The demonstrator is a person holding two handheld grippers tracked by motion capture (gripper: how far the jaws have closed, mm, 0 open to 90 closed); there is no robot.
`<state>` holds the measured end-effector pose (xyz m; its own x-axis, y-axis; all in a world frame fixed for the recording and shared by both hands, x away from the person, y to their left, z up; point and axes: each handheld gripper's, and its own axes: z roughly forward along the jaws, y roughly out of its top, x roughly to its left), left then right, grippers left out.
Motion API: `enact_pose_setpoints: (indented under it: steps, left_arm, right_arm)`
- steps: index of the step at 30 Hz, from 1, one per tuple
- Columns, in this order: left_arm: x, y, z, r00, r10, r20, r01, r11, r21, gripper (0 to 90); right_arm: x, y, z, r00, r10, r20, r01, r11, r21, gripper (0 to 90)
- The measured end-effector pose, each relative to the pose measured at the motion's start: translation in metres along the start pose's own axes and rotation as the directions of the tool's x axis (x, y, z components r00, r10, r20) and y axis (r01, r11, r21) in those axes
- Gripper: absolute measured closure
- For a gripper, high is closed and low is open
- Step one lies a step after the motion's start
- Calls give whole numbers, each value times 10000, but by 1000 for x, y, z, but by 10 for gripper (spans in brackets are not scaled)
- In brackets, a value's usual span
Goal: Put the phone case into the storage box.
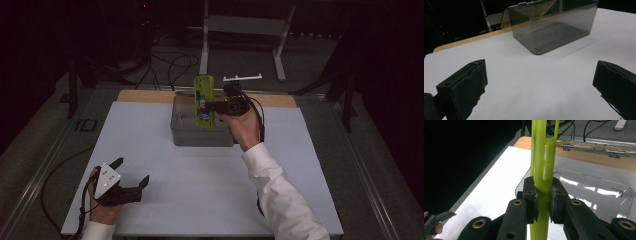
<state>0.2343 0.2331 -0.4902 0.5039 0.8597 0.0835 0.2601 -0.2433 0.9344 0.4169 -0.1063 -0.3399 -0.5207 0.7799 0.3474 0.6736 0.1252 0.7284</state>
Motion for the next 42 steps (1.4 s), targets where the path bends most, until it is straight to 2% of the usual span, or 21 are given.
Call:
enact_pose_setpoints:
  steps: [30, 42]
  left_arm:
    - [-1, 0, 0, 10000, -11, 8, 11, 10000, 0, 1]
    - [-2, 0, 1, 10000, 69, 33, -69, 10000, 53, 1]
  right_arm:
    - [-16, 12, 7, 9973, 215, 701, -246, 9987, 446, 784]
    - [-19, 14, 9, 9956, 139, 928, -199, 9977, 648, 784]
